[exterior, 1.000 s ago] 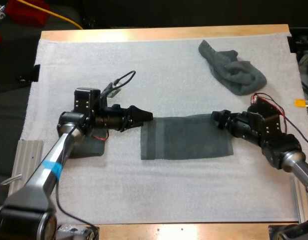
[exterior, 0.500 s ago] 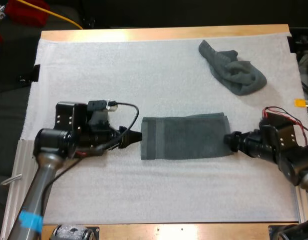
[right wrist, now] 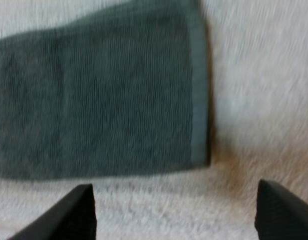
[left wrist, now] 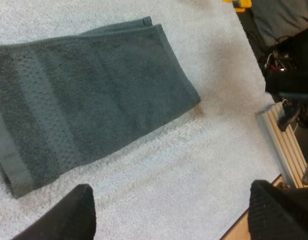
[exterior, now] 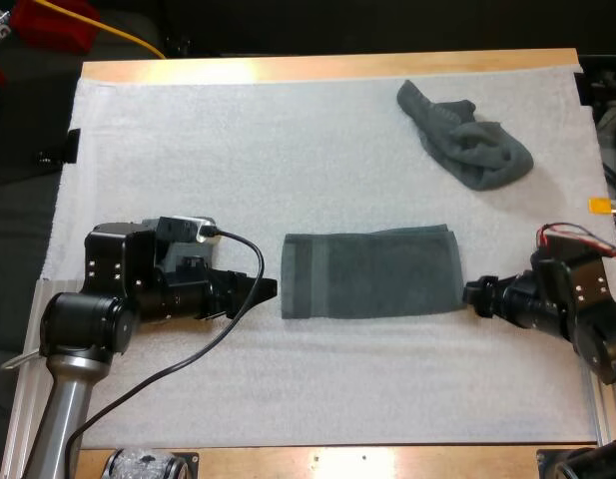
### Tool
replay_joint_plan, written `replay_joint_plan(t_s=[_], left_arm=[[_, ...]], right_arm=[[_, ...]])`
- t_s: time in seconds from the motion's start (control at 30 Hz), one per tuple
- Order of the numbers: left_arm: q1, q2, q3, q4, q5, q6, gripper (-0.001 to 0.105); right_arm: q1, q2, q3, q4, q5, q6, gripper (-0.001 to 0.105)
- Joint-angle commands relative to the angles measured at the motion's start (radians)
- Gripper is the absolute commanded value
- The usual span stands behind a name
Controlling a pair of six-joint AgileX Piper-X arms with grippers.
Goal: Pick towel from pile, fold and stack
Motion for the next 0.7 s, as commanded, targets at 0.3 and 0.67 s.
replay_joint_plan(t_s=[0.3, 0.67], left_arm=[[0.001, -0.003, -0.004, 0.004, 0.047, 0.003, 0.063], [0.001, -0.003, -0.004, 0.040, 0.051, 0.003, 0.063]], right_arm=[[-0.286, 0.147, -0.050, 0.027, -0.183, -0.203, 0.065], [-0.404, 0.402, -0.050, -0.105, -0.492, -0.246, 0.065]])
